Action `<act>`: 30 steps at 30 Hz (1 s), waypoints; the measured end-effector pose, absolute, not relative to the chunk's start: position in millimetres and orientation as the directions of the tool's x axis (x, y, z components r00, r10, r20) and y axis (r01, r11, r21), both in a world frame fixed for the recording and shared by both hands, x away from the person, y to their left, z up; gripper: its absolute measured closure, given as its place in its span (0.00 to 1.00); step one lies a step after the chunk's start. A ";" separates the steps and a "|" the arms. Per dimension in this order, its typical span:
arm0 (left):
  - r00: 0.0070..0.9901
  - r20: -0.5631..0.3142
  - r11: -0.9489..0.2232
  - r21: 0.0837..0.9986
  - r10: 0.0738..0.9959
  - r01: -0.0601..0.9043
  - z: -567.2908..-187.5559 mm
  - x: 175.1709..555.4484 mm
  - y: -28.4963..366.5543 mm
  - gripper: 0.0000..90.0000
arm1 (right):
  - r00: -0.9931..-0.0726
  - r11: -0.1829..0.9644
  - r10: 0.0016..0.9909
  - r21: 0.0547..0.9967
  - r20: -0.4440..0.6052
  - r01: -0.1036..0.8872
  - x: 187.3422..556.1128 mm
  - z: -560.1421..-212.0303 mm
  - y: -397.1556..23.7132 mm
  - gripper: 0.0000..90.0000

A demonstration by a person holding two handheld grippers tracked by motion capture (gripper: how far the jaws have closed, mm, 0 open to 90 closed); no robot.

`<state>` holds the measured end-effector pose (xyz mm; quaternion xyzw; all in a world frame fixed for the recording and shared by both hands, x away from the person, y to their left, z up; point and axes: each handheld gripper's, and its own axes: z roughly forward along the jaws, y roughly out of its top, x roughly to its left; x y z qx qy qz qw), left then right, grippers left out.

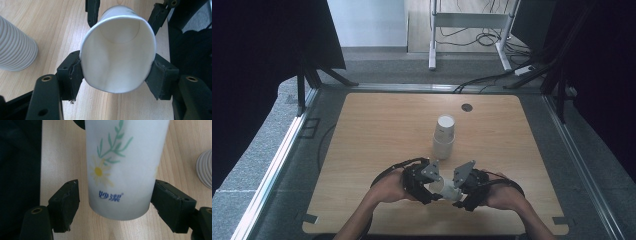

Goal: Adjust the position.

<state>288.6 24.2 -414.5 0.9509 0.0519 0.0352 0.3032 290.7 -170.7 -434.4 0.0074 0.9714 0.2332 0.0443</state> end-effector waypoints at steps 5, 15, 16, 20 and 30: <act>0.994 0.052 -0.848 0.527 0.097 0.055 -409.2 289.9 15.2 0.39 | -0.995 0.906 0.025 0.423 -0.097 -0.018 291.4 -436.1 -164.6 0.29; 0.994 0.062 -0.889 0.456 0.085 0.047 -404.3 291.0 4.3 0.39 | -0.996 0.918 0.034 0.397 -0.079 0.000 292.8 -441.5 -158.7 0.31; 0.994 0.059 -0.889 0.455 0.090 0.053 -404.5 290.6 3.5 0.39 | -0.997 0.920 0.039 0.392 -0.074 0.007 292.5 -441.9 -158.3 0.31; 0.994 0.056 -0.891 0.450 0.095 0.060 -403.9 290.0 0.6 0.39 | -0.996 0.920 0.028 0.392 -0.080 -0.006 293.4 -443.2 -156.4 0.33; 0.995 0.070 -0.903 0.428 0.077 0.040 -402.3 289.3 -3.9 0.39 | -0.996 0.917 0.026 0.398 -0.085 -0.010 292.8 -444.2 -154.8 0.40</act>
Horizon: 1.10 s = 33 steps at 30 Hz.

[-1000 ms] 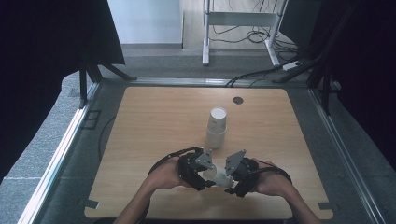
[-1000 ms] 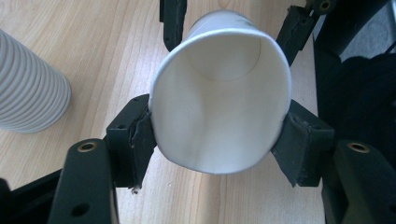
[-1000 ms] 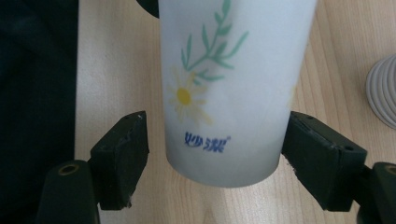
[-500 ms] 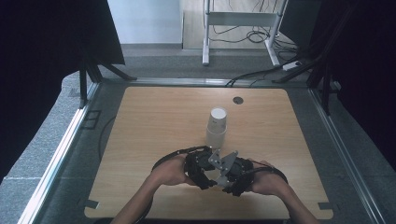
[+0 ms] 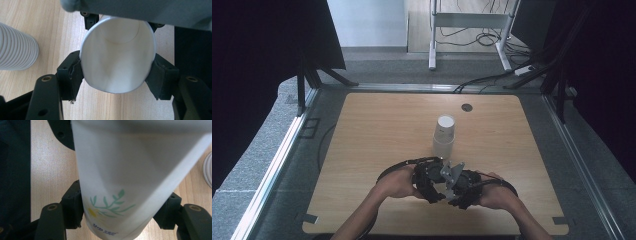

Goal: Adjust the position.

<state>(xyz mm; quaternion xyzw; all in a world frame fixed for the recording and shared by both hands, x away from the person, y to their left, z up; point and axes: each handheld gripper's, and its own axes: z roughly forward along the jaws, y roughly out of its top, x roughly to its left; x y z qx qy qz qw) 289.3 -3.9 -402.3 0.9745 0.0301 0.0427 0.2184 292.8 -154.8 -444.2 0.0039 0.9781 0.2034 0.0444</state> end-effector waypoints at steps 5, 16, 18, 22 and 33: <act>0.994 0.064 -0.893 0.448 0.084 0.046 -404.2 289.5 -3.4 0.35 | -0.996 0.910 0.038 0.416 -0.086 -0.001 292.7 -445.4 -157.3 0.41; 0.991 -0.006 -0.780 0.616 0.133 0.109 -397.3 298.2 17.6 0.20 | -0.994 0.825 0.107 0.561 -0.033 0.070 294.5 -442.7 -173.4 0.41; 0.989 -0.025 -0.748 0.651 0.145 0.126 -396.6 298.1 21.7 0.19 | -0.993 0.802 0.120 0.591 -0.022 0.083 294.4 -442.7 -176.1 0.41; 0.989 -0.035 -0.697 0.706 0.144 0.127 -396.9 298.2 26.9 0.18 | -0.992 0.763 0.130 0.639 0.001 0.100 294.0 -444.9 -180.2 0.40; 0.986 -0.057 -0.645 0.750 0.158 0.146 -408.0 298.5 20.4 0.19 | -0.990 0.685 0.132 0.718 0.046 0.125 295.0 -455.4 -186.5 0.40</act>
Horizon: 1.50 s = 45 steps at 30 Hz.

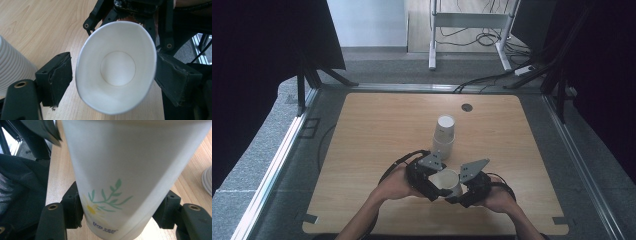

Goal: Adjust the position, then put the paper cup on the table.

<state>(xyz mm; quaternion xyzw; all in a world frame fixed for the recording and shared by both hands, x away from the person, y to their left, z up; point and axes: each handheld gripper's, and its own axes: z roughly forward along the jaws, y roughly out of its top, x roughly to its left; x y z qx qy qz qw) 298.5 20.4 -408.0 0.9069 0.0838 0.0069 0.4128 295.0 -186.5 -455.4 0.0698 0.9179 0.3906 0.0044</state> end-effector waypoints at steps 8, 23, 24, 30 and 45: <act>0.989 -0.055 -0.638 0.758 0.141 0.133 -409.2 296.9 19.3 0.31 | -0.992 0.683 0.119 0.722 0.036 0.108 294.7 -456.6 -186.7 0.40; 0.991 0.019 -0.705 0.704 0.131 0.080 -394.2 296.9 15.5 0.34 | -0.982 0.696 0.190 0.706 -0.002 0.134 296.4 -458.7 -184.2 0.14; 0.991 0.019 -0.710 0.700 0.135 0.083 -393.8 296.8 15.7 0.34 | -0.979 0.688 0.205 0.712 -0.003 0.142 297.3 -457.7 -185.6 0.14; 0.984 0.036 -0.727 0.679 0.173 0.103 -392.3 297.9 18.4 0.34 | -0.967 0.662 0.255 0.730 -0.006 0.170 298.5 -456.0 -192.9 0.11; 0.967 0.067 -0.753 0.642 0.245 0.146 -386.9 304.2 24.9 0.33 | -0.949 0.672 0.313 0.715 -0.038 0.193 294.9 -458.6 -197.2 0.01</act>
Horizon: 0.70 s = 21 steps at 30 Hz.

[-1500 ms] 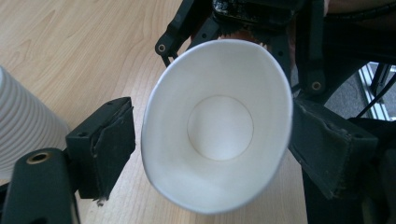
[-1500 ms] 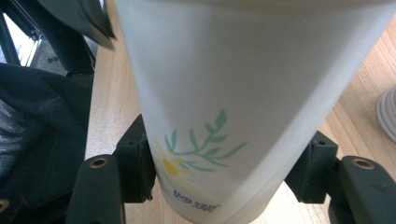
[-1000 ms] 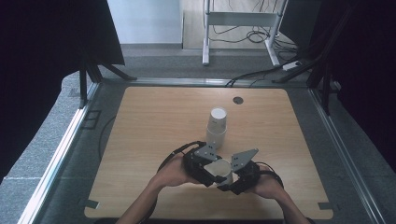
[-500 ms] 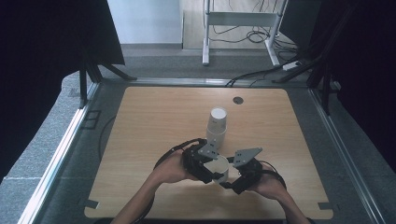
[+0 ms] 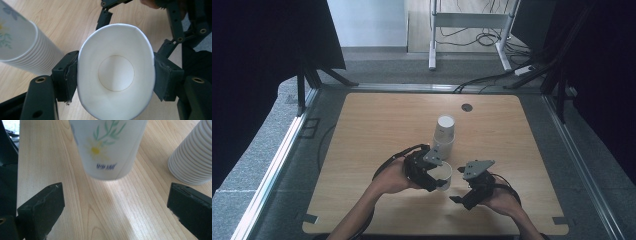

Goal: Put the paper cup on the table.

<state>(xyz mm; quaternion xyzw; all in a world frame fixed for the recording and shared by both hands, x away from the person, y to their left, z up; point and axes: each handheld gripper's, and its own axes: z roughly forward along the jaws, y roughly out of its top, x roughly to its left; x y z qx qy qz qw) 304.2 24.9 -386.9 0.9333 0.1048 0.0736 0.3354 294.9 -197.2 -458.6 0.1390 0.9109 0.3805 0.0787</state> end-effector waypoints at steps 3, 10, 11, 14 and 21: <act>0.963 0.077 -0.763 0.627 0.257 0.153 -386.3 306.2 26.8 0.33 | -0.946 0.674 0.323 0.711 -0.041 0.199 294.1 -460.0 -198.4 0.00; 0.951 0.088 -0.773 0.607 0.296 0.184 -387.0 310.3 32.0 0.33 | -0.933 0.665 0.358 0.711 -0.035 0.228 293.2 -464.1 -203.8 0.00; 0.949 0.087 -0.773 0.605 0.303 0.191 -387.2 310.9 32.8 0.33 | -0.930 0.660 0.366 0.714 -0.032 0.235 293.1 -464.6 -204.8 0.00; 0.942 0.090 -0.774 0.598 0.323 0.208 -387.7 313.1 35.7 0.33 | -0.924 0.650 0.382 0.719 -0.028 0.246 293.1 -466.2 -207.4 0.00; 0.924 0.093 -0.771 0.586 0.371 0.250 -387.2 316.5 43.6 0.33 | -0.911 0.634 0.412 0.728 -0.031 0.261 293.2 -471.4 -212.1 0.00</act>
